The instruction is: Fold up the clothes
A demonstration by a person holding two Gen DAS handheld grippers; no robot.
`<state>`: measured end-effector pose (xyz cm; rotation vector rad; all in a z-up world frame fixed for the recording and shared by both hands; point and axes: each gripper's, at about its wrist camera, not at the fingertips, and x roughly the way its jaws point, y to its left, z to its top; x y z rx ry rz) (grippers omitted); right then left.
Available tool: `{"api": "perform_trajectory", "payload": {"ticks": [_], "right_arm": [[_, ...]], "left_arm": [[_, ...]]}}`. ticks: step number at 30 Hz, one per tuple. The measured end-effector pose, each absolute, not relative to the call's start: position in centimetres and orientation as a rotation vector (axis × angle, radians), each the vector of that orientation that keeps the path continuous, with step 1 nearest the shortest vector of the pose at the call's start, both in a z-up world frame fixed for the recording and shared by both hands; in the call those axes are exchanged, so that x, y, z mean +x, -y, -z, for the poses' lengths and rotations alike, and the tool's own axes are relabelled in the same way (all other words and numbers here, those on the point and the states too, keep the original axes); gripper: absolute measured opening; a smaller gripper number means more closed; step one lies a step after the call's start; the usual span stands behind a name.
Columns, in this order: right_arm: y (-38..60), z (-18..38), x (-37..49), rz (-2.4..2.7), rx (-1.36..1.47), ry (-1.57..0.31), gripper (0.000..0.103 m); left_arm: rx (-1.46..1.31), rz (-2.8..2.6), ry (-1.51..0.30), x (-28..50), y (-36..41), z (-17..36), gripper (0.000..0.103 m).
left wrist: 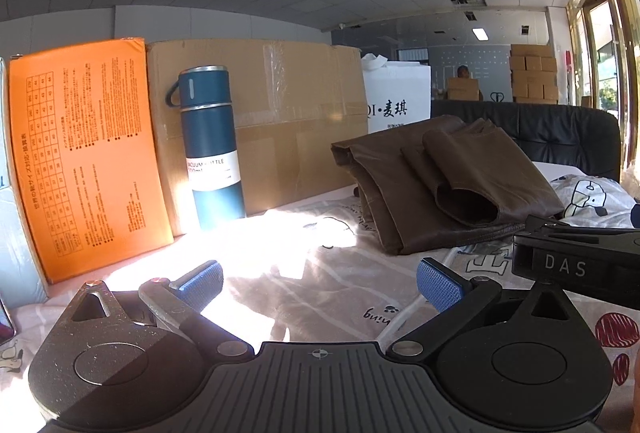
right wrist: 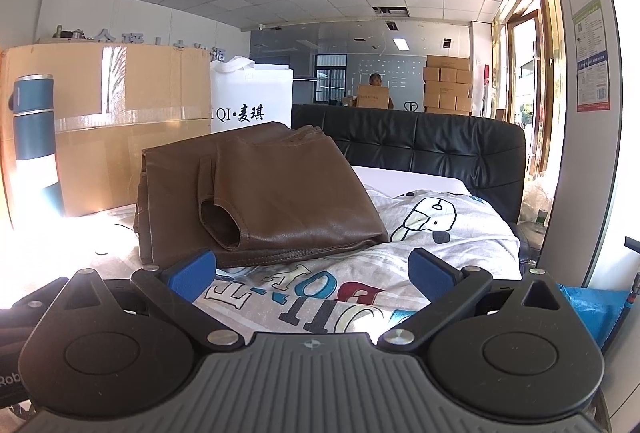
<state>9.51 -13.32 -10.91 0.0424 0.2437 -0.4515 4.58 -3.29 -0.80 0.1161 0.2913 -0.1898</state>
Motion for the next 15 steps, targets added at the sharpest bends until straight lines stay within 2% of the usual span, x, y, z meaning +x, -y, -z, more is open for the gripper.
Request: {"api": "perform_trajectory", "payload": {"ticks": [15], "right_arm": [[13.62,10.84,9.24,0.386,0.083,-0.215,0.103]], "left_arm": [[0.094,0.187,-0.252,3.95,2.8,0.76,0.103]]}}
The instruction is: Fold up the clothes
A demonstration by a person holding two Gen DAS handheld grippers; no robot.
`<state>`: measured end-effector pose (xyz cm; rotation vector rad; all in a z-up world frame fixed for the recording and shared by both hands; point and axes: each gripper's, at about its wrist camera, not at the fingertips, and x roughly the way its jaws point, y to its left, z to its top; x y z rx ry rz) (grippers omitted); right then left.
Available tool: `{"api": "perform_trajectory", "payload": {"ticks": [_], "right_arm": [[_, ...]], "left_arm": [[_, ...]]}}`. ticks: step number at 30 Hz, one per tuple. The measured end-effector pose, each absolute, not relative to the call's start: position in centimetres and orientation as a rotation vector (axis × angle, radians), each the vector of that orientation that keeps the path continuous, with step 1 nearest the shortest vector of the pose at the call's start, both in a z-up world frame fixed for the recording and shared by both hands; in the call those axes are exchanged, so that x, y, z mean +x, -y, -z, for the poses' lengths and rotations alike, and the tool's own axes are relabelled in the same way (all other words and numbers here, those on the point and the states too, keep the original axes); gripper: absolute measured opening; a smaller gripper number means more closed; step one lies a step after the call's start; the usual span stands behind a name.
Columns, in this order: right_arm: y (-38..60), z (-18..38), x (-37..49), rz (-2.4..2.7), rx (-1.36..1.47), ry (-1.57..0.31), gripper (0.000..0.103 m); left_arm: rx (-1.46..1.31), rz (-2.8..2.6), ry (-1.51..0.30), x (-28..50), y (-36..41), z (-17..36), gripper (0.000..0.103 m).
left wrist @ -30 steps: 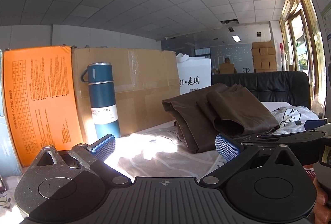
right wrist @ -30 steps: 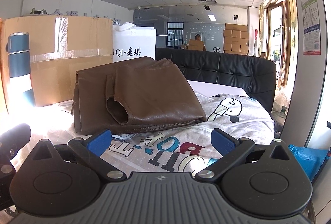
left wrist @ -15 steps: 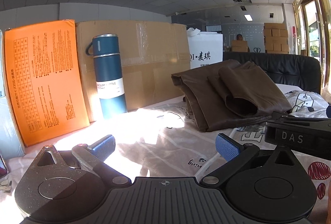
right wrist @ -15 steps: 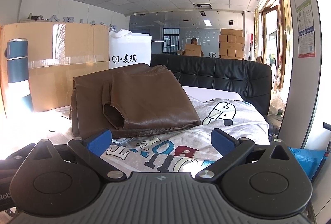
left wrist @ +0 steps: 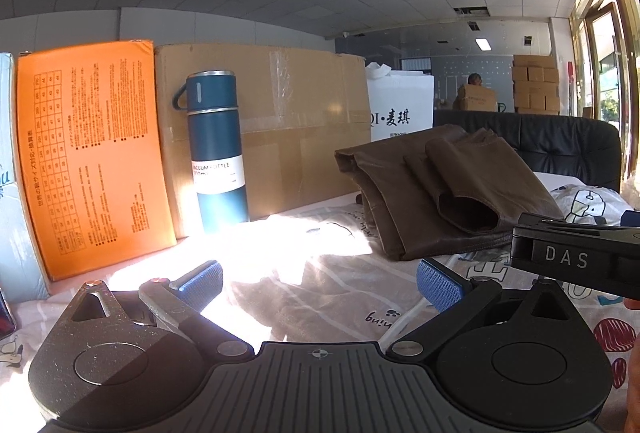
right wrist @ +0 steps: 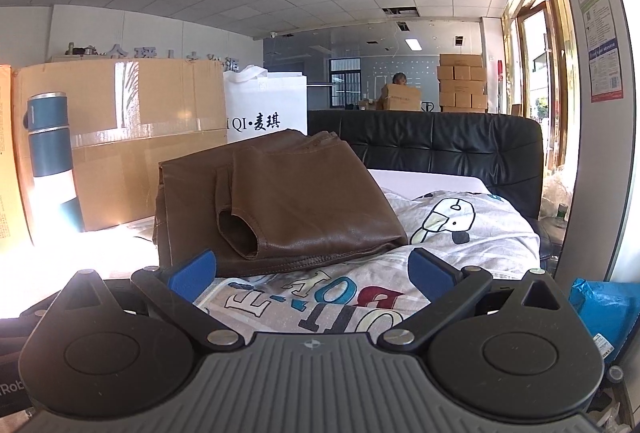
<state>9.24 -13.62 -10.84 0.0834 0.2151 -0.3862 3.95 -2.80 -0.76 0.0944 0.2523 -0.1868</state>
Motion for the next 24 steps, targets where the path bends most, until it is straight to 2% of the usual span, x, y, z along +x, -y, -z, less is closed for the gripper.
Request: {"api": "perform_trajectory", "payload": {"ticks": [24], "right_arm": [[13.69,10.87,9.06,0.355,0.101,-0.21,0.103]], "left_arm": [[0.136,0.199,-0.193,2.89,3.42,0.55,0.103]]}}
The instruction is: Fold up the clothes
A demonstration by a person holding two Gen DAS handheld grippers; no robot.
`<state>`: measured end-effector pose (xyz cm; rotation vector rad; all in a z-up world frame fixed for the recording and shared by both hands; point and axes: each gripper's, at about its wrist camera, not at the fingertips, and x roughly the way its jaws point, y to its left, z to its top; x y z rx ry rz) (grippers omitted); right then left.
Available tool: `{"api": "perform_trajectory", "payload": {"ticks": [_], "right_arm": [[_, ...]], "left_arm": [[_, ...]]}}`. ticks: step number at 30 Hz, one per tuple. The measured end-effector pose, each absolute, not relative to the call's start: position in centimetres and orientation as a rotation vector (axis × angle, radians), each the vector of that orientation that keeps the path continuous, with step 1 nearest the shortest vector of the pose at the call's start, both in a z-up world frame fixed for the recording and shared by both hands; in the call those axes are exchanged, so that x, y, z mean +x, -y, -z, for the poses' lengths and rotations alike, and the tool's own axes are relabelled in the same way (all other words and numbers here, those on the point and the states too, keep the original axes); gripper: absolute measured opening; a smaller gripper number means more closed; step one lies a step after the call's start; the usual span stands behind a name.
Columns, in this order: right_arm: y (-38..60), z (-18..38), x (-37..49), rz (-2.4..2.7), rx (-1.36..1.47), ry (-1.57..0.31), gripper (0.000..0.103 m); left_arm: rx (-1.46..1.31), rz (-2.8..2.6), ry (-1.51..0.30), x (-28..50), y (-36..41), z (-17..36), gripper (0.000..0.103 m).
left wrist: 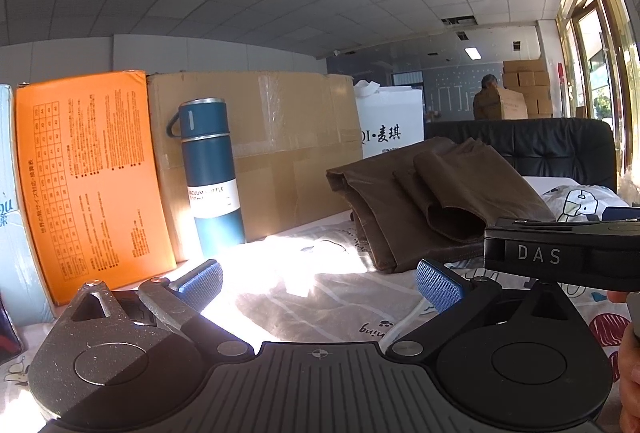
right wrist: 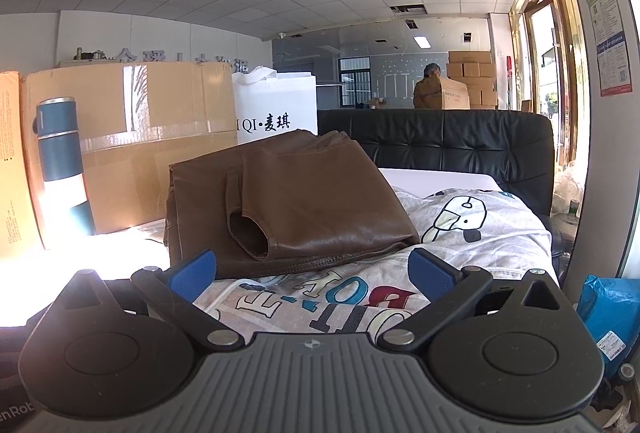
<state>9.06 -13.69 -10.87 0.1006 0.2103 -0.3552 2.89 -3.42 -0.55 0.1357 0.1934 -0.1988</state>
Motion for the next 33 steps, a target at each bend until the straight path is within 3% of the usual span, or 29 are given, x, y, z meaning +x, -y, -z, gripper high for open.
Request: {"api": "perform_trajectory", "payload": {"ticks": [33], "right_arm": [[13.66,10.96,9.14,0.35,0.098,-0.214,0.103]], "left_arm": [[0.138,0.208,-0.194,2.81,3.5,0.62,0.103]]}}
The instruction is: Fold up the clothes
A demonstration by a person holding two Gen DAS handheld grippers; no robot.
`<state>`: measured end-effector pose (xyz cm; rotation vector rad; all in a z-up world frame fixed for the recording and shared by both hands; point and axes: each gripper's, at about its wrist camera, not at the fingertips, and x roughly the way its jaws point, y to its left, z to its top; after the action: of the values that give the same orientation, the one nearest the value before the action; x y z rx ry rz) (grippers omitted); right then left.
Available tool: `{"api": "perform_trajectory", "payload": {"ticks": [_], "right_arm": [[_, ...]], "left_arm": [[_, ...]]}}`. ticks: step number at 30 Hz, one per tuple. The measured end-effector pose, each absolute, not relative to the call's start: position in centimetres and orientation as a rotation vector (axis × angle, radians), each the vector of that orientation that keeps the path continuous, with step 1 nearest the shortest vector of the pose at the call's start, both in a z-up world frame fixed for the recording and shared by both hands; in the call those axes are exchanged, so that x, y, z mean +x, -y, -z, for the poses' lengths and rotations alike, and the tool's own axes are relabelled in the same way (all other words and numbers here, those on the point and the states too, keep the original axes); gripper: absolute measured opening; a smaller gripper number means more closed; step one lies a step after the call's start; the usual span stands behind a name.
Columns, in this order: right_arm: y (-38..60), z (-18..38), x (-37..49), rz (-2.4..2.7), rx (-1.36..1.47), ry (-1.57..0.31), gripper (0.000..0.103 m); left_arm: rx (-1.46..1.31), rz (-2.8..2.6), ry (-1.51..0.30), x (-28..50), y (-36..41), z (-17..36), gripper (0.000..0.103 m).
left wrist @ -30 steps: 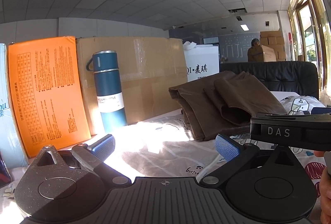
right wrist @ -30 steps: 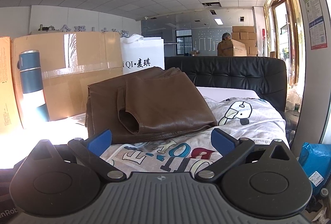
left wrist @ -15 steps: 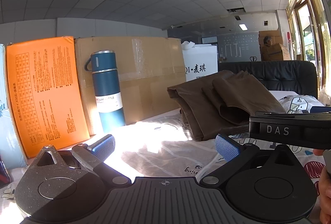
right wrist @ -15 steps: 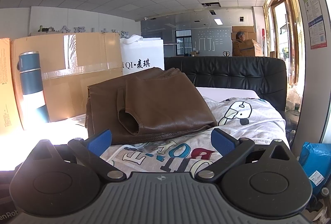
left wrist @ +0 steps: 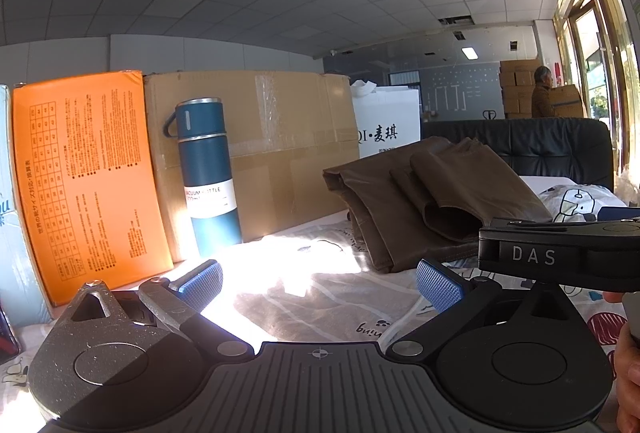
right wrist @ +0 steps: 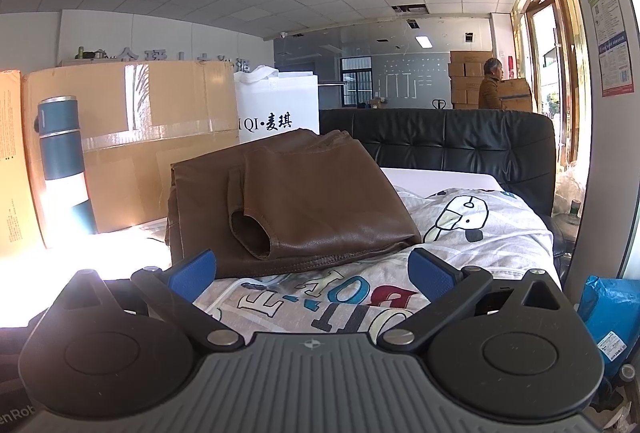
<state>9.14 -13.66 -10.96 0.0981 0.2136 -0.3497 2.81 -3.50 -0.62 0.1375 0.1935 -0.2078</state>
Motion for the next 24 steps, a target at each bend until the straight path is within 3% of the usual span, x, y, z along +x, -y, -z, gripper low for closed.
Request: {"api": "perform_trajectory", "payload": {"ticks": [24], "right_arm": [[13.59,10.91,9.17,0.341,0.097,-0.213,0.103]], "left_arm": [[0.139,0.21,-0.194,2.86,3.49,0.61,0.103]]}}
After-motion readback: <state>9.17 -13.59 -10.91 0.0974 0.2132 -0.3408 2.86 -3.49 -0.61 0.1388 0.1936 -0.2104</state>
